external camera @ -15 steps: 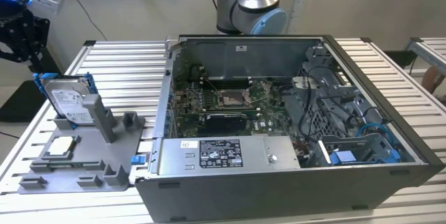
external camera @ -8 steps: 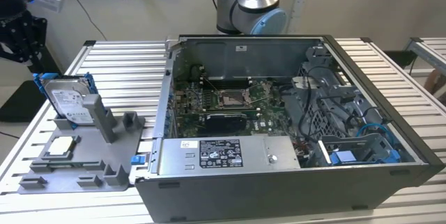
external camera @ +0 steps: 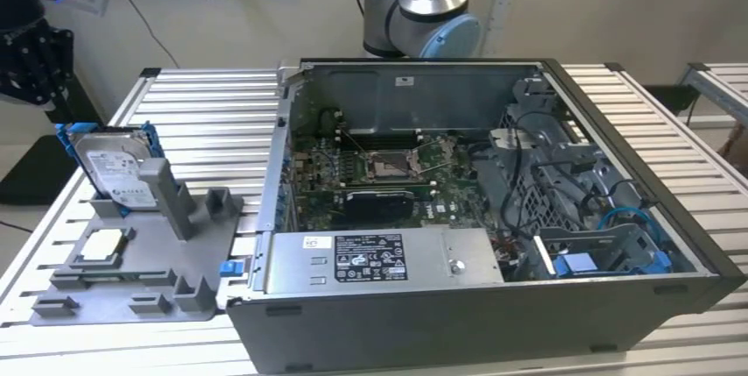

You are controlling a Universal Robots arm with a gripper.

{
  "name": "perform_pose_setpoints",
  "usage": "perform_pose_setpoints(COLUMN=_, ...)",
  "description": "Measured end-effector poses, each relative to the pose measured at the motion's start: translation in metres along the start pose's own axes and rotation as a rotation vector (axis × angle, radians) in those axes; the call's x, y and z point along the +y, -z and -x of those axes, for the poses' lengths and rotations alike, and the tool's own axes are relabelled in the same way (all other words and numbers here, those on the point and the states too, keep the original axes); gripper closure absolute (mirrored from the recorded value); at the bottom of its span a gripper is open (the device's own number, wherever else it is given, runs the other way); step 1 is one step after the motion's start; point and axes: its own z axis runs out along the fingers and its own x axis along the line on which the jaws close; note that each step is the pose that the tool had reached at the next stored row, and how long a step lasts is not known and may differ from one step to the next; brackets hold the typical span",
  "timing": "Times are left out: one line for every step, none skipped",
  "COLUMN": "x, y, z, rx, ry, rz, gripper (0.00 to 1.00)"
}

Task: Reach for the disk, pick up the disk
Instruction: 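Pick up the disk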

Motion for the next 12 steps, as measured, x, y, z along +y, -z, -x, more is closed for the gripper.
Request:
perform_pose_setpoints(x=0.0000, y=0.0000, z=0.0000, rx=0.0005, ry=0.014, rz=0.0000, gripper=1.00)
perform_pose_setpoints(x=0.0000, y=0.0000, z=0.0000, rx=0.0010, ry=0.026, rz=0.0000, gripper=1.00)
perform_pose_setpoints(x=0.0000, y=0.0000, z=0.0000, rx=0.0012, ry=0.034, rz=0.0000, gripper=1.00)
perform_pose_setpoints(x=0.0000, y=0.0000, z=0.0000, rx=0.0014, ry=0.035, rz=0.0000, gripper=1.00)
perform_pose_setpoints(x=0.0000, y=0.0000, z=0.0000, rx=0.0014, ry=0.036, rz=0.0000, gripper=1.00)
perform_pose_setpoints(x=0.0000, y=0.0000, z=0.0000, rx=0.0014, ry=0.036, rz=0.0000, gripper=1.00)
perform_pose_setpoints(x=0.0000, y=0.0000, z=0.0000, rx=0.0014, ry=0.037, rz=0.0000, gripper=1.00)
perform_pose_setpoints(x=0.0000, y=0.0000, z=0.0000, rx=0.0015, ry=0.037, rz=0.0000, gripper=1.00)
perform_pose_setpoints(x=0.0000, y=0.0000, z=0.0000, rx=0.0015, ry=0.038, rz=0.0000, gripper=1.00)
perform_pose_setpoints(x=0.0000, y=0.0000, z=0.0000, rx=0.0015, ry=0.039, rz=0.0000, gripper=1.00)
perform_pose_setpoints(x=0.0000, y=0.0000, z=0.0000, rx=0.0015, ry=0.040, rz=0.0000, gripper=1.00)
perform_pose_setpoints(x=-0.0001, y=0.0000, z=0.0000, rx=0.0016, ry=0.041, rz=0.0000, gripper=1.00)
